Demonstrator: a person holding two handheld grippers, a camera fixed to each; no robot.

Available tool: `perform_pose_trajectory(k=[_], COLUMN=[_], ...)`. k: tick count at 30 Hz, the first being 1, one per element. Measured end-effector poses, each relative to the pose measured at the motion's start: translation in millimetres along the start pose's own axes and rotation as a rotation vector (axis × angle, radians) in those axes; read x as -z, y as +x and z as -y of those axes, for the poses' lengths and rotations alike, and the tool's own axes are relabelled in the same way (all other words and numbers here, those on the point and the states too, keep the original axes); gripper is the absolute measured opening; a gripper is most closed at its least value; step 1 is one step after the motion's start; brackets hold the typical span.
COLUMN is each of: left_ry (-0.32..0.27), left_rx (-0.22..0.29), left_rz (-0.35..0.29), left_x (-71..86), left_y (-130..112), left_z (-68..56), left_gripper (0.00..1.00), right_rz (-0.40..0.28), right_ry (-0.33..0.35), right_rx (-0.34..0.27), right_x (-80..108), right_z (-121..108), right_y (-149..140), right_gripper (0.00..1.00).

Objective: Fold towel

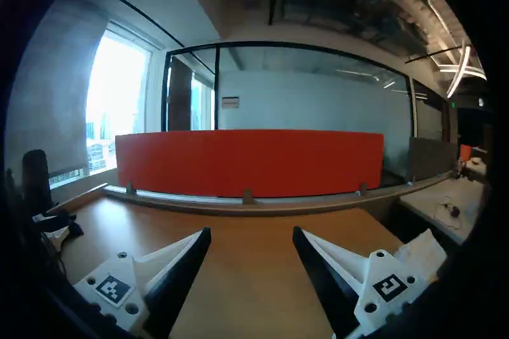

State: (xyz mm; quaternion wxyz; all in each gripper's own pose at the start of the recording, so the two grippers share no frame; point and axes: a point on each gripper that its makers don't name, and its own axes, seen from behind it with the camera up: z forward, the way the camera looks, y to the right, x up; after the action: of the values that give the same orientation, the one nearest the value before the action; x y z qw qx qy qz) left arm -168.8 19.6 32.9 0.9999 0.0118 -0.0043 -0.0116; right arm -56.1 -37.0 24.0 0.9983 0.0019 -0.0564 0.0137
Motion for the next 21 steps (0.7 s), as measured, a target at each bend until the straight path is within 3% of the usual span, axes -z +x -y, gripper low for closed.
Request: perform_pose_trajectory(k=[8, 21], left_ry=[0.012, 0.02], left_rx=[-0.029, -0.006], left_rz=[-0.041, -0.073], left_x=[4.6, 7.8], left_y=[-14.7, -33.4], left_z=[5.9, 6.0], left_gripper=[0.94, 0.94], right_rz=[0.002, 0.0], right_ry=[-0.009, 0.0], right_rx=[-0.027, -0.013], right_x=[-0.7, -2.0], right_z=[3.0, 4.9], right_y=[-13.5, -25.7], right_gripper=[1.0, 1.0])
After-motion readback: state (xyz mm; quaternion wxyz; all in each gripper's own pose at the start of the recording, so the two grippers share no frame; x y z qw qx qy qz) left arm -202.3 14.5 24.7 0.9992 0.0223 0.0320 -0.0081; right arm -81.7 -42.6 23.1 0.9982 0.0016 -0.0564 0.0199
